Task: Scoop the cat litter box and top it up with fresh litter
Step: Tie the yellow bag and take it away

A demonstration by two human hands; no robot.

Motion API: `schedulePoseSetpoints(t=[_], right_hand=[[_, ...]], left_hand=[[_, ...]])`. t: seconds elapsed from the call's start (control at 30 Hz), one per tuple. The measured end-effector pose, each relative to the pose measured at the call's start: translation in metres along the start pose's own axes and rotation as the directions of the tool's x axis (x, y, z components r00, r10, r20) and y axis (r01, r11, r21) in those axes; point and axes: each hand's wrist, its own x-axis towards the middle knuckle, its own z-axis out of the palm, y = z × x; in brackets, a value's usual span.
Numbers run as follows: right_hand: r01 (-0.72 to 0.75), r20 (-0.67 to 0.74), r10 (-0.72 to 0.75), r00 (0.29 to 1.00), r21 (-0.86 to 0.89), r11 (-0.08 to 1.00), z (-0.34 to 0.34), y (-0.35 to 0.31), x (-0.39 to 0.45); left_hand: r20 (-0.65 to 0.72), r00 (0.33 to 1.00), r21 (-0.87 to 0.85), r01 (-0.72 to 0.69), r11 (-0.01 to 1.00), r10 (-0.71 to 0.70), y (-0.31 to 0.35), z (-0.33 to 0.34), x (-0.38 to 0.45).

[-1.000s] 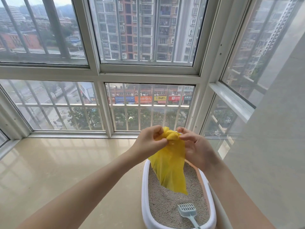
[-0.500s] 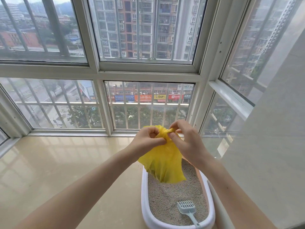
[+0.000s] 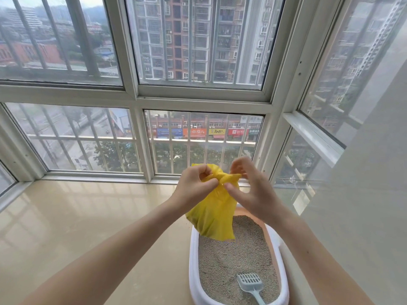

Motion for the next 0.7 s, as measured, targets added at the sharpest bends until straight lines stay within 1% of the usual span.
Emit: schedulePoseSetpoints(t=[0.03,0.07,0.1,0.13,0.17,0.2,0.23,0.27,0.3,0.33,0.37,0.43,0.5,0.53,0.57,0.6,0.63,0.67,0.7], right_hand=[[0.103,0.053,-0.095,0.994,-0.179,0.978,-0.002,0.001,0.002],[0.187,0.085,-0.168,0.982,-0.336,0.923,-0.003,0.003,0.004],[0.223,0.077,-0.211,0.975,-0.428,0.876,-0.003,0.004,0.006],[0.207,0.032,-0.215,0.976,-0.448,0.87,-0.002,0.004,0.007],[0.154,-0.024,-0.179,0.984,-0.403,0.902,-0.001,0.004,0.008],[0.091,-0.078,-0.119,0.99,-0.296,0.951,0.0,0.005,0.007],[0.016,-0.117,-0.034,0.993,-0.147,0.989,0.001,0.005,0.006],[-0.066,-0.132,0.068,0.989,0.026,0.998,0.002,0.007,0.006],[-0.137,-0.132,0.165,0.977,0.202,0.97,0.003,0.007,0.005],[-0.192,-0.127,0.248,0.961,0.342,0.92,0.005,0.007,0.005],[-0.223,-0.12,0.305,0.945,0.446,0.867,0.006,0.007,0.005],[-0.234,-0.108,0.339,0.935,0.531,0.814,0.005,0.009,0.006],[-0.204,-0.081,0.305,0.949,0.579,0.789,0.0,0.008,0.008],[-0.187,-0.071,0.303,0.951,0.648,0.738,-0.004,0.006,0.009],[-0.17,-0.058,0.32,0.945,0.752,0.637,-0.008,0.004,0.011],[-0.15,-0.044,0.346,0.937,0.845,0.513,-0.011,0.003,0.012],[-0.148,-0.004,0.389,0.921,0.921,0.36,-0.013,0.003,0.015],[-0.144,0.034,0.448,0.893,0.966,0.215,-0.013,0.006,0.017],[-0.135,0.068,0.505,0.86,0.986,0.096,-0.011,0.007,0.019]], left_hand=[[0.012,1.0,-0.023,0.003,1.0,-0.003,0.001,0.0,0.0],[0.027,1.0,-0.047,0.009,0.999,-0.007,0.001,0.0,-0.001],[0.041,0.999,-0.061,0.02,0.998,-0.018,0.001,0.0,-0.001],[0.048,0.999,-0.064,0.027,0.998,-0.024,0.001,-0.001,-0.002],[0.047,0.998,-0.059,0.034,0.998,-0.032,0.001,-0.001,-0.002],[0.044,0.998,-0.052,0.038,0.998,-0.036,0.0,-0.002,-0.002],[0.042,0.998,-0.053,0.039,0.998,-0.037,0.001,-0.003,-0.002],[0.039,0.999,-0.064,0.04,0.997,-0.037,0.001,-0.004,-0.002],[0.034,0.999,-0.078,0.043,0.996,-0.041,0.002,-0.005,-0.002],[0.029,0.999,-0.097,0.047,0.994,-0.044,0.003,-0.005,-0.001],[0.025,0.998,-0.119,0.053,0.991,-0.05,0.004,-0.005,-0.001],[0.02,0.996,-0.173,0.087,0.981,-0.085,0.007,-0.006,0.0],[0.017,0.987,-0.225,0.157,0.962,-0.157,0.01,-0.009,0.002],[0.014,0.981,-0.24,0.189,0.952,-0.191,0.01,-0.011,0.003],[0.019,0.978,-0.242,0.207,0.948,-0.209,0.011,-0.013,0.004],[0.027,0.978,-0.23,0.209,0.951,-0.208,0.01,-0.015,0.004],[0.039,0.979,-0.218,0.205,0.954,-0.201,0.01,-0.015,0.003],[0.044,0.979,-0.219,0.205,0.954,-0.201,0.011,-0.014,0.002],[0.039,0.978,-0.235,0.21,0.949,-0.207,0.01,-0.012,0.002]])
